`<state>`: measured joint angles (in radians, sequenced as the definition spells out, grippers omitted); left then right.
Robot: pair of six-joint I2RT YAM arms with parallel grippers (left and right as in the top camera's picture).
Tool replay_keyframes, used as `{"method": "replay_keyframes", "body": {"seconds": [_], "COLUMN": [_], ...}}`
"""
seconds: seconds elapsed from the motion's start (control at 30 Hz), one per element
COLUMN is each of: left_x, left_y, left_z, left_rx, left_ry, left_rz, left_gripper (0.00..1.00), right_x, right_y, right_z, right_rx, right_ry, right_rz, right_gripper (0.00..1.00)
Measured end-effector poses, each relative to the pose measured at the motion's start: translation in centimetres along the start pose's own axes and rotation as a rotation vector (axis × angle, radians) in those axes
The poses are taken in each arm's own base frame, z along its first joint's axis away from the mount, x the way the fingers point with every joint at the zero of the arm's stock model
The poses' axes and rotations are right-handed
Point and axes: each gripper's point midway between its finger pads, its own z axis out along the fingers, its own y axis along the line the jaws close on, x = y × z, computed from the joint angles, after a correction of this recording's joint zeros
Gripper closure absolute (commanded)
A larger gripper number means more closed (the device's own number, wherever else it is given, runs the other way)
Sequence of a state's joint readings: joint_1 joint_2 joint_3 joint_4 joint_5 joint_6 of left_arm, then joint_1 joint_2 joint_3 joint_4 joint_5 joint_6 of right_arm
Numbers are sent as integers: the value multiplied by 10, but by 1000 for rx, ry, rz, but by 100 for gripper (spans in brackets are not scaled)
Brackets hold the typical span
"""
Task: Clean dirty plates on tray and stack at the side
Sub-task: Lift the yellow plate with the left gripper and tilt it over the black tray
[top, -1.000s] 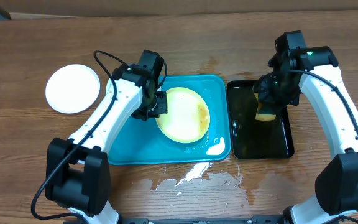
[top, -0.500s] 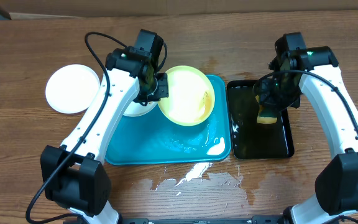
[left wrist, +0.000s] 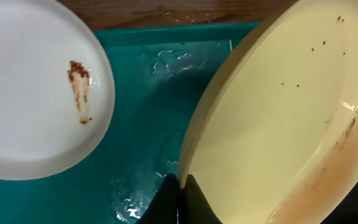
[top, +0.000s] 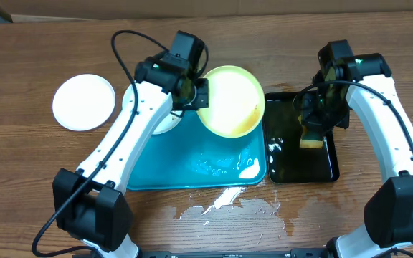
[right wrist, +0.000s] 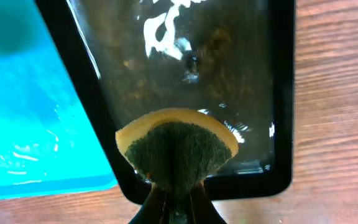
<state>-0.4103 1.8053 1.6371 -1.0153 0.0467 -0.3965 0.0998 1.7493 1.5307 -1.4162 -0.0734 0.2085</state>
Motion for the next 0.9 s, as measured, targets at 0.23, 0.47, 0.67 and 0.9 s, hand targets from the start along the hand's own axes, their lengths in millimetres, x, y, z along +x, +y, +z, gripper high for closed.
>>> {"method": "replay_keyframes", "body": {"seconds": [0.23, 0.47, 0.67, 0.9], "left_x": [-14, -28, -30, -41], "left_y": [-24, -56, -82, -107], "left_z": [3, 1, -2, -9], "left_rx": [33, 81, 107, 103], "left_ry": [-80, -177, -231, -343], "left_rz": [43, 95, 141, 207], "left_gripper": [96, 96, 96, 96], "right_x": [5, 7, 8, 9], "right_y": [-16, -21, -21, -22], "right_z": [-1, -2, -2, -2], "right_rx": [9, 13, 14, 15], "right_ry": [35, 46, 48, 53], "right_rz": [49, 65, 65, 66], "right_gripper": [93, 92, 92, 92]}}
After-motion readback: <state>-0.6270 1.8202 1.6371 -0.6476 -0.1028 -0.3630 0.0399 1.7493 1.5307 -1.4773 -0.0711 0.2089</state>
